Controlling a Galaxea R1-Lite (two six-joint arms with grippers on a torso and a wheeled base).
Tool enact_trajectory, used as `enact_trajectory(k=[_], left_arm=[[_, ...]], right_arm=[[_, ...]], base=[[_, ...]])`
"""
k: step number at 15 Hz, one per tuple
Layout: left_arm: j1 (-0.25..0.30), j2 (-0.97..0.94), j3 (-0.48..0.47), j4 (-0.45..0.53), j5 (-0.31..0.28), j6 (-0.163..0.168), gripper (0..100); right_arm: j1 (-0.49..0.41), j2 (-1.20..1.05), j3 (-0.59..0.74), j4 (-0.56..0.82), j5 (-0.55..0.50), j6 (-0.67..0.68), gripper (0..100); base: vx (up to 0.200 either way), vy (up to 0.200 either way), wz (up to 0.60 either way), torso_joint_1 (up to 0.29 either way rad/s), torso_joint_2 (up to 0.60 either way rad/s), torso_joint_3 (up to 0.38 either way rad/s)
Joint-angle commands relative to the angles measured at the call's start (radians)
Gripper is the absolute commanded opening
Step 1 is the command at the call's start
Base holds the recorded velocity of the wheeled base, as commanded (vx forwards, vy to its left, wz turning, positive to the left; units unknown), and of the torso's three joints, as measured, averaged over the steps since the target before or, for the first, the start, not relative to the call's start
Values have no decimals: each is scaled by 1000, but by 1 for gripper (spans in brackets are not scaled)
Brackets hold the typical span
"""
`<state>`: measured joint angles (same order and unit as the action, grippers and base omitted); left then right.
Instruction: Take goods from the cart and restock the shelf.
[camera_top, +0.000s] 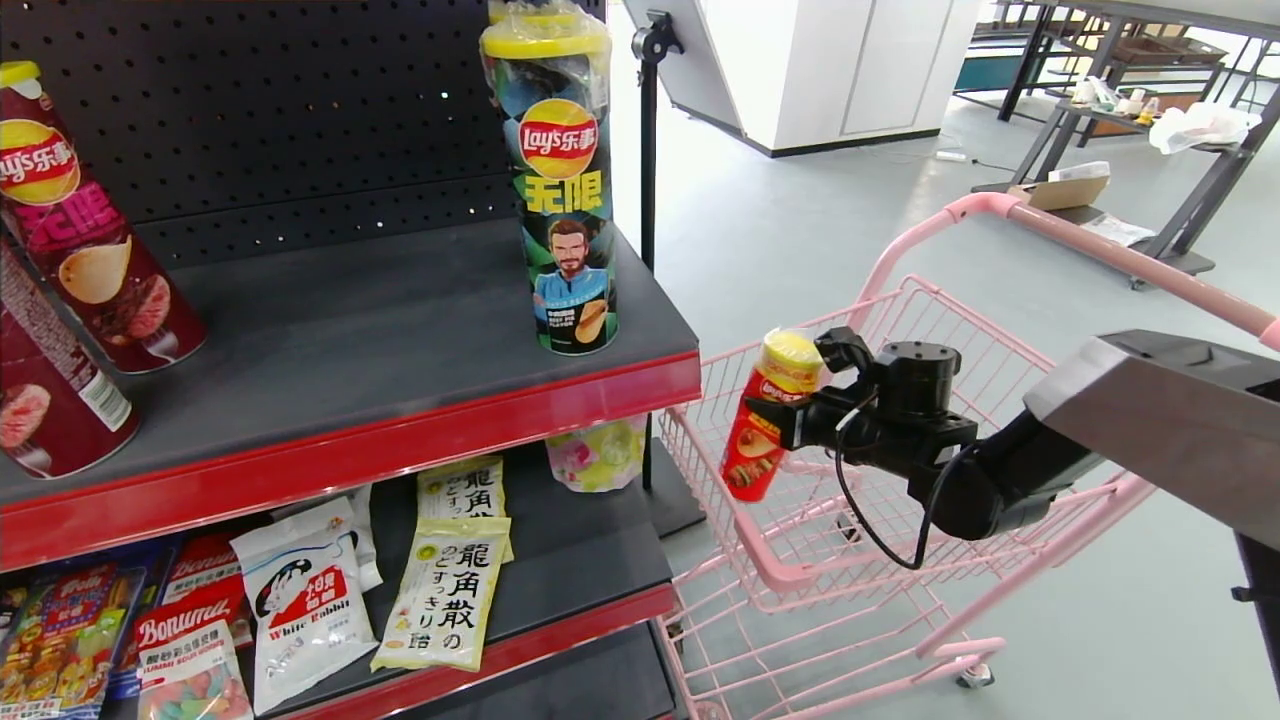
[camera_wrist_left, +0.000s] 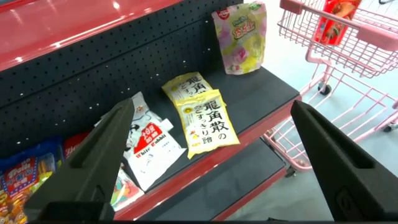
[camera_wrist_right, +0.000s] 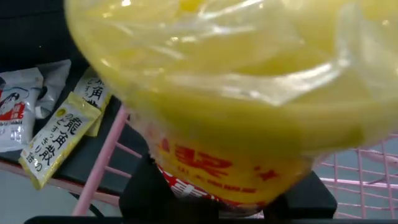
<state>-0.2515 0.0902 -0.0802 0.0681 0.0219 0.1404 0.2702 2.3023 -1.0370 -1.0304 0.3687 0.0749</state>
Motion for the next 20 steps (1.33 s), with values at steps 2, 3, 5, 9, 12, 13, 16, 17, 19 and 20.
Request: enact_trajectory(k=[2,3,5,9,12,13,16,17,19,20], left_arm=[[0,2,0,-1,-7,-1,100],[0,3,-9,-1,-7,-1,100],[0,26,-30,1,-4,-1,100],[0,233,-167,-1,-2,8,100],[-5,336,-210,-8,-16,25,100],[-3,336,-210,-7,-22,28,100],[-3,333,-213,-7,-17,30,100],[-3,339,-213,-7,-16,47,100],[-2,341,-211,-7,-8,120,100],[-2,341,-211,-7,3,136,100]], right_arm=[[-9,-285,132,76,-2,-67,0],[-26,-377,163,118,-4,-92,0],[-54,-551,196,224,-42,-119,0],[-45,-908,207,635,-198,-119,0],[-42,-1198,350,787,-254,-150,0],[-40,-1270,400,813,-281,-164,0],[-45,-1472,476,964,-297,-179,0],[-45,-1523,476,1040,-295,-181,0],[-46,-1555,471,1084,-297,-182,0],[-48,-1555,471,1084,-297,-185,0]], base=[[0,0,0,0,0,0],[0,0,0,0,0,0],[0,0,0,0,0,0],[0,0,0,0,0,0],[0,0,0,0,0,0],[0,0,0,0,0,0],[0,0,0,0,0,0],[0,0,0,0,0,0],[0,0,0,0,0,0],[0,0,0,0,0,0]])
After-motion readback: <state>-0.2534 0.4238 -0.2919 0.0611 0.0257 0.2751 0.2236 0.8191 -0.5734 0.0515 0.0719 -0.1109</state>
